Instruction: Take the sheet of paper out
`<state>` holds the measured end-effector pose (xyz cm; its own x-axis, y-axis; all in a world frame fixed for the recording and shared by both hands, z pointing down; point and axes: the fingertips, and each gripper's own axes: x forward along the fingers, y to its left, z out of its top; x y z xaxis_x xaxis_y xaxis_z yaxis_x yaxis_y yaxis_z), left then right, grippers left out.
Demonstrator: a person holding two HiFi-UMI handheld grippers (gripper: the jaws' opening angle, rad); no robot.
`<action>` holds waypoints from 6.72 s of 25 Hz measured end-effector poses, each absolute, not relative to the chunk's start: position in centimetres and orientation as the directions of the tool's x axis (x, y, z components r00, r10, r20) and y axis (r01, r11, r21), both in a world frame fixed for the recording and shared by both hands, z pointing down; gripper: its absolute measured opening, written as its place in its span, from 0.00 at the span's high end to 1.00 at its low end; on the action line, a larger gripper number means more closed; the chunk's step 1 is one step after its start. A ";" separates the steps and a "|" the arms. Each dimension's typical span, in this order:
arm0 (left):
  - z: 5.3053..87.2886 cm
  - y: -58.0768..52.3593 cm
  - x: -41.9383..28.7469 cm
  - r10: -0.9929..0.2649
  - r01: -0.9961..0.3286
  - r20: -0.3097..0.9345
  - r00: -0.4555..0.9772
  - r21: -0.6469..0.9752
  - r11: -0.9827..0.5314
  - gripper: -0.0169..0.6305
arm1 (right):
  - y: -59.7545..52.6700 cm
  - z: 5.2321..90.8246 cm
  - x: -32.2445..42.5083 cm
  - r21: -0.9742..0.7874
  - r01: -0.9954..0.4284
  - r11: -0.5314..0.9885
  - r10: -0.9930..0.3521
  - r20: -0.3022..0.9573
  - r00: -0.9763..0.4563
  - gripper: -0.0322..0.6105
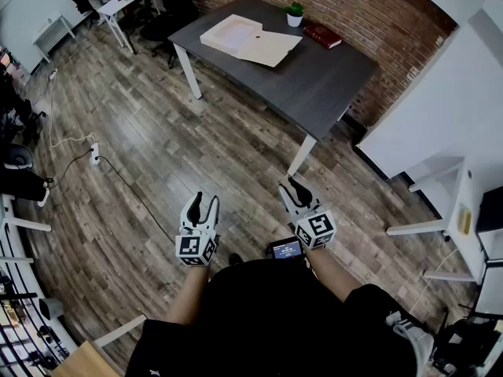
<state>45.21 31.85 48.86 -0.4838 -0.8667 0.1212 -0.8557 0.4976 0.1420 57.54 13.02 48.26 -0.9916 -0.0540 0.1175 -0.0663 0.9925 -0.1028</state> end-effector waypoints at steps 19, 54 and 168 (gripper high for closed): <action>49.1 28.3 49.6 -0.845 -0.827 0.143 -0.516 0.173 0.534 0.71 | 10.6 49.0 61.5 -0.187 0.067 0.980 0.080 0.065 -0.995 0.75; 48.1 21.1 15.0 -0.864 -0.831 0.064 -0.499 0.247 0.498 0.73 | 1.8 47.2 26.0 -0.182 0.020 0.983 0.039 0.101 -0.994 0.75; 57.6 -40.3 -40.7 -0.892 -0.899 0.165 0.421 0.205 -0.387 0.77 | -46.3 69.8 -17.7 -0.065 -0.721 0.690 -0.422 0.773 -0.473 0.94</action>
